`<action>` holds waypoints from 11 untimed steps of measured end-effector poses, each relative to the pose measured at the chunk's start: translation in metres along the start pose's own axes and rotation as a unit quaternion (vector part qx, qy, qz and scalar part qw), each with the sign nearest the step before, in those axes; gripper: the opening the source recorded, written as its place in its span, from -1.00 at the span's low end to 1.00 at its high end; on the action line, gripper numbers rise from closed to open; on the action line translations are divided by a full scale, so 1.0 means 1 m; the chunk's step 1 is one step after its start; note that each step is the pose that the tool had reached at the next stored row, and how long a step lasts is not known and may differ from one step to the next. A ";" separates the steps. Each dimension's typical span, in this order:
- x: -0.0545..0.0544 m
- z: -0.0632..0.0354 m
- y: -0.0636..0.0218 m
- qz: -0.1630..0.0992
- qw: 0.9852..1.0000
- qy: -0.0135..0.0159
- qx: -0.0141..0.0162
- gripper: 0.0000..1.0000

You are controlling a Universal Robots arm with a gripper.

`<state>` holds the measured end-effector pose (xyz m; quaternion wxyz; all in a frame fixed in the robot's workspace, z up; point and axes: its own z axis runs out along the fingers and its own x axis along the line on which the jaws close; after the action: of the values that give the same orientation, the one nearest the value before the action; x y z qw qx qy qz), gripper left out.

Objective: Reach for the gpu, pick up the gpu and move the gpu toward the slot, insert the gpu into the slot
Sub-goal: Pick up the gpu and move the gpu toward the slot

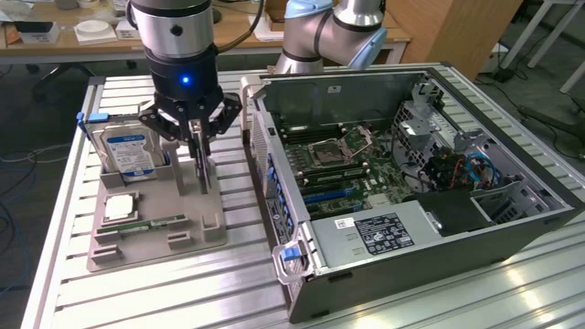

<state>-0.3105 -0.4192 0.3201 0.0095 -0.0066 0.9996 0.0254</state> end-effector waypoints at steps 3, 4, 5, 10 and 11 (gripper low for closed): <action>0.000 -0.0014 0.0001 0.000 1.000 0.000 0.000 -0.47; 0.000 -0.0019 0.0001 0.000 1.000 0.000 0.000 -0.47; 0.000 -0.0024 0.0001 0.000 1.000 0.000 0.000 -0.47; 0.000 -0.0048 0.0002 0.000 1.000 0.000 0.000 -0.47; 0.000 -0.0053 0.0003 0.000 1.000 0.000 0.000 -0.47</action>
<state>-0.3105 -0.4192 0.3254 0.0095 -0.0066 0.9996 0.0254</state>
